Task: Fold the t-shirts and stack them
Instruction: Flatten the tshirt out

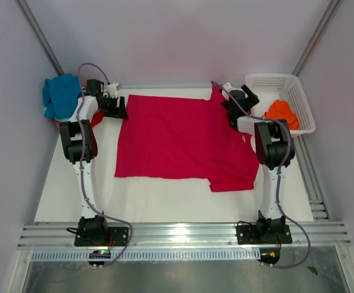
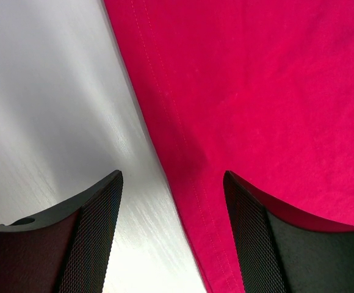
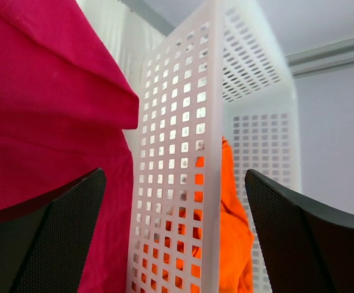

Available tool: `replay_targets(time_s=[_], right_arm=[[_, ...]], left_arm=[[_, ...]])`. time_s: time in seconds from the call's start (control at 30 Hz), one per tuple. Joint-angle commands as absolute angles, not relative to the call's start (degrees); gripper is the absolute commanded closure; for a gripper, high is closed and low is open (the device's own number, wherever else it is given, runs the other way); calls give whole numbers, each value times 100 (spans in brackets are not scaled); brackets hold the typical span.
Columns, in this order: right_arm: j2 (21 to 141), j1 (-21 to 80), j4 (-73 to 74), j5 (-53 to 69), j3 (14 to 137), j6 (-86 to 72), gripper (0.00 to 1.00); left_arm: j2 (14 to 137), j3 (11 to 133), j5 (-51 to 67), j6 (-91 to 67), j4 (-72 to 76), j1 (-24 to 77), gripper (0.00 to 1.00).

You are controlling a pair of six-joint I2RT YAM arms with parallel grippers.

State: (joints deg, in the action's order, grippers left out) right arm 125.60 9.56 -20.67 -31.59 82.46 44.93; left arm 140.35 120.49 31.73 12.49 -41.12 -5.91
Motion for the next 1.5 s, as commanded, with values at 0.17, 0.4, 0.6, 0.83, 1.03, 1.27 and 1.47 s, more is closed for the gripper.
replay_targets(time_s=[0.17,0.4,0.6,0.83,1.03,1.27,1.47], right_arm=[[12437,1125,-4859,-3884,8068,5625,1],[11999,1160,-4583,-3395,8148,5451,1],[10943,1371,-2382,-1048,7596,4676,1],[10863,1503,1515,2159,8838,4315,1],[11952,1451,3067,1892,10052,4096,1],[12541,1231,2549,1188,10274,3754,1],[12832,1020,2329,958,10573,3446,1]], left_arm=[[13808,11944,3243,1283,-4148,-589,30],[13825,11944,3269,1257,-4166,-589,30],[13772,11918,3235,1169,-4122,-589,30],[13729,11909,3208,1090,-4166,-589,30],[13466,11830,3261,1142,-4306,-589,30],[13158,11392,3226,1336,-4333,-589,30],[12912,10978,3112,1599,-4298,-598,30]])
